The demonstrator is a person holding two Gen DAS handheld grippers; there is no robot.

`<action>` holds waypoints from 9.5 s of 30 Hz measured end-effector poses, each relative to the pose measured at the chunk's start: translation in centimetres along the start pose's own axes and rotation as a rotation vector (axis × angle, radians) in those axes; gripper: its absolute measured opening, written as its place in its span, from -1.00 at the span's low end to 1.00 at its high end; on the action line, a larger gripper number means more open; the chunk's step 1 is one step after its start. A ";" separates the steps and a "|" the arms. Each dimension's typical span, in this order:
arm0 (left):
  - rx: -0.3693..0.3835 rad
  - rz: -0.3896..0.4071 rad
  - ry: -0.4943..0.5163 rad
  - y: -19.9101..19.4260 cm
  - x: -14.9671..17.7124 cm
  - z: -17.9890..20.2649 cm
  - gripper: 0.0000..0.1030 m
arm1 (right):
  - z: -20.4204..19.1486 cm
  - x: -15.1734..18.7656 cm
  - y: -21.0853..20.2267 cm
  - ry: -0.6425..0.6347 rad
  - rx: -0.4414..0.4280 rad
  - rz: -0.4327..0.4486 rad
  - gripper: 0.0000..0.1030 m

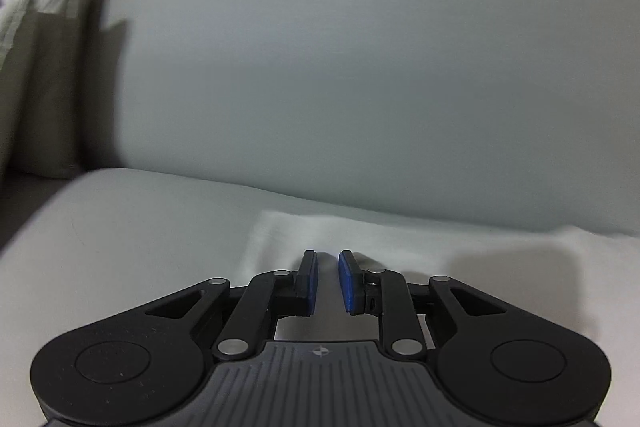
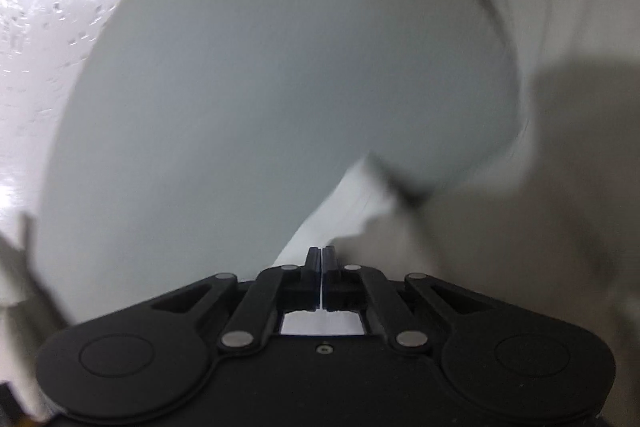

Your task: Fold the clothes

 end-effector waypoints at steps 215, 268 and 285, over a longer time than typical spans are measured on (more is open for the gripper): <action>0.081 -0.164 -0.707 -28.9 16.1 -26.7 0.08 | -7.8 21.3 -36.1 0.020 -0.131 -0.583 0.13; 0.321 -0.402 -0.598 -32.2 17.2 -20.3 -0.06 | -2.6 16.6 -39.6 0.157 -0.177 -0.440 0.37; 0.397 -0.553 -0.729 -31.3 19.2 -19.9 -0.29 | -1.8 16.9 -39.2 0.172 -0.164 -0.449 0.38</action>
Point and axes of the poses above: each gripper's, at about its wrist camera, not at the fingertips, and y roughly the way its jaws point, z to its right, x to its underside, the point moved 5 cm from there along y, roughly the way its jaws point, and after that the axes turned 7 degrees about z, right-handed, at the moved point
